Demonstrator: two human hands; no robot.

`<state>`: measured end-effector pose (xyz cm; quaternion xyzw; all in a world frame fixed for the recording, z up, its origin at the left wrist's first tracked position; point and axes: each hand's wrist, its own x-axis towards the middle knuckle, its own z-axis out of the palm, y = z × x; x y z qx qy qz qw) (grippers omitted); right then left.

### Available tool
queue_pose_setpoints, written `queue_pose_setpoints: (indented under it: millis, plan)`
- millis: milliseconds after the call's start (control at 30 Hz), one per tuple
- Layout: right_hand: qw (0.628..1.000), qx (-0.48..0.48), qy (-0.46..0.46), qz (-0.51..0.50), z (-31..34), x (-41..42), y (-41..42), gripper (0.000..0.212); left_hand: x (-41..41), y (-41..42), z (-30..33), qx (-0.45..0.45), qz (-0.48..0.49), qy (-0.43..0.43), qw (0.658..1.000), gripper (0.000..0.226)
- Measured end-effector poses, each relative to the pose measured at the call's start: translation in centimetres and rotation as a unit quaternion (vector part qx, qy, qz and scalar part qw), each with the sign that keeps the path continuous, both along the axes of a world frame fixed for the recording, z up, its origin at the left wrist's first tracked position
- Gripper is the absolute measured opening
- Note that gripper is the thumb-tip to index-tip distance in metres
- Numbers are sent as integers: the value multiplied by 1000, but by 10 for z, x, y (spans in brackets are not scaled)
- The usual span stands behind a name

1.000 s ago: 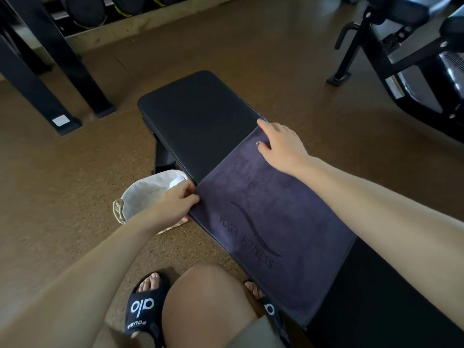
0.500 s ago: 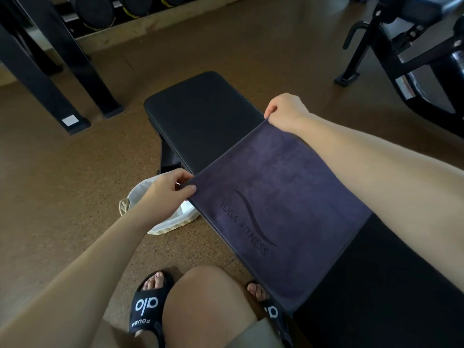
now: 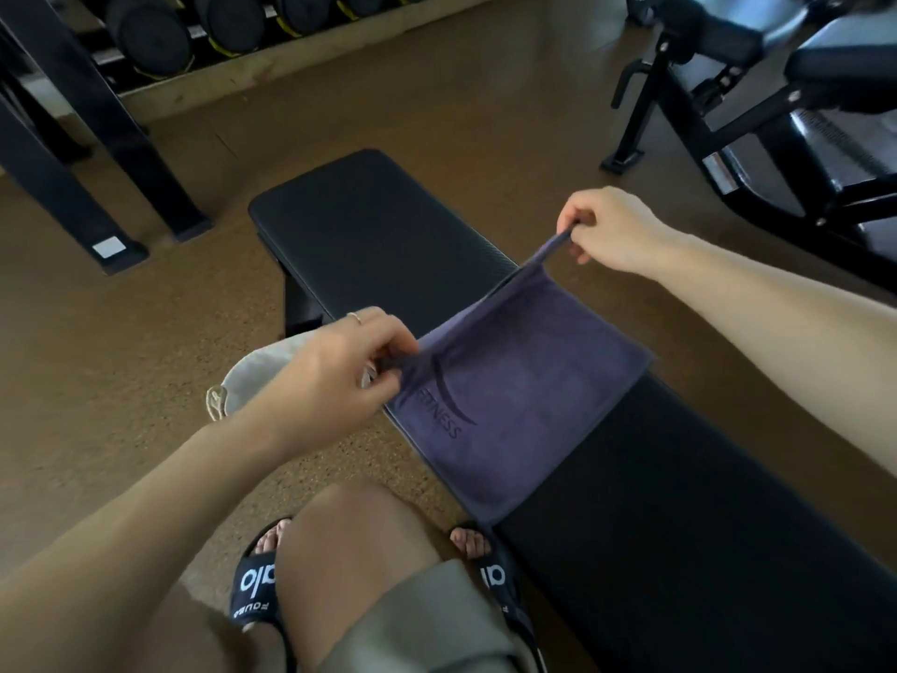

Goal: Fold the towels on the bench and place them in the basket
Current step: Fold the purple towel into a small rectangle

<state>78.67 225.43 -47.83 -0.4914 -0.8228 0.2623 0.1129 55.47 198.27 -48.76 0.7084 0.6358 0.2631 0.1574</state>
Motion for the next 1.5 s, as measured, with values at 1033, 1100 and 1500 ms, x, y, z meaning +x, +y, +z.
queue_pose_setpoints:
  millis: [1033, 1100, 1500]
  plan:
    - [993, -38, 5, -114, -79, 111, -87, 7, 111, -42, -66, -33, -167, 269, 948, 24]
    - [993, -33, 8, -112, -78, 112, -88, 9, 112, -42, -69, -25, -164, 265, 950, 20]
    - [992, -38, 18, -118, -80, 112, -93, 12, 121, -45, -77, 14, -135, 273, 952, 9]
